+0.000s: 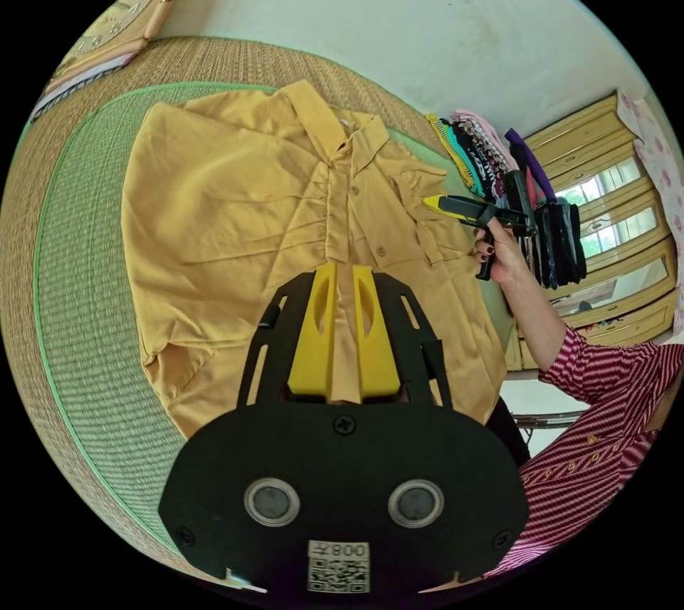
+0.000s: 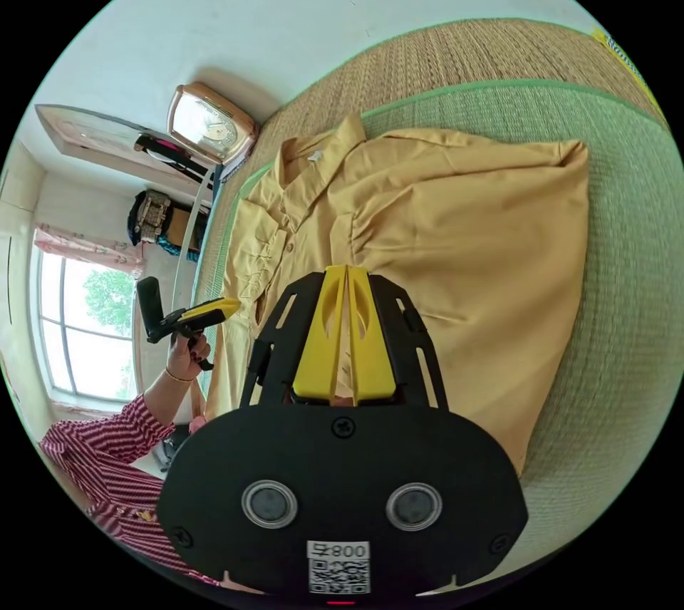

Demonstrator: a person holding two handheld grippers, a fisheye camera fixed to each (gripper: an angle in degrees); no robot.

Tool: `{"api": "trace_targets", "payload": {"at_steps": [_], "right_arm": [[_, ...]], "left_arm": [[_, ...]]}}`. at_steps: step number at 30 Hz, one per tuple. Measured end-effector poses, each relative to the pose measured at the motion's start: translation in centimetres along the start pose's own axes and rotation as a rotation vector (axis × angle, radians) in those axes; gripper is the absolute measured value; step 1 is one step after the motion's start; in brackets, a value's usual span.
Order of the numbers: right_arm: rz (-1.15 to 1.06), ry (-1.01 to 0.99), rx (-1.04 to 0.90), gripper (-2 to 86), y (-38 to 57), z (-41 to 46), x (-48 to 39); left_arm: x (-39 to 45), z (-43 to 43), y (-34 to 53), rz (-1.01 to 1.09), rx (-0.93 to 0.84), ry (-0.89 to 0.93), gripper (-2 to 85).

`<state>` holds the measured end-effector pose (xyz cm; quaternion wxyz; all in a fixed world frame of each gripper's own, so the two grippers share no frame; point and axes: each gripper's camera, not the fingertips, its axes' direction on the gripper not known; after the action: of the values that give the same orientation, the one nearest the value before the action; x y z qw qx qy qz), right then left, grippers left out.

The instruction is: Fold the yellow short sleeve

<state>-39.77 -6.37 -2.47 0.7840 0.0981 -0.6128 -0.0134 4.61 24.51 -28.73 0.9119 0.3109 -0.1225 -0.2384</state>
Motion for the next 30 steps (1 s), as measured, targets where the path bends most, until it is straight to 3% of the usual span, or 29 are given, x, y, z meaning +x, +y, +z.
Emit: {"api": "trace_targets", "payload": {"at_steps": [13, 19, 24, 30], "right_arm": [[0.014, 0.075, 0.015, 0.1, -11.4, 0.4, 0.8], [0.026, 0.099, -0.001, 0.2, -14.7, -0.2, 1.3], [0.036, 0.072, 0.003, 0.4, -13.9, -3.2, 1.6], [-0.040, -0.042, 0.089, 2.2, -5.2, -13.2, 1.6]], "left_arm": [[-3.1, 9.0, -8.2, -0.031, 0.014, -0.120, 2.5], [-5.4, 12.4, -8.6, -0.068, 0.034, -0.094, 1.4], [-6.6, 13.5, -5.6, -0.061, 0.054, -0.035, 2.9], [-8.9, 12.0, 5.4, -0.114, 0.100, 0.041, 5.4]]}}
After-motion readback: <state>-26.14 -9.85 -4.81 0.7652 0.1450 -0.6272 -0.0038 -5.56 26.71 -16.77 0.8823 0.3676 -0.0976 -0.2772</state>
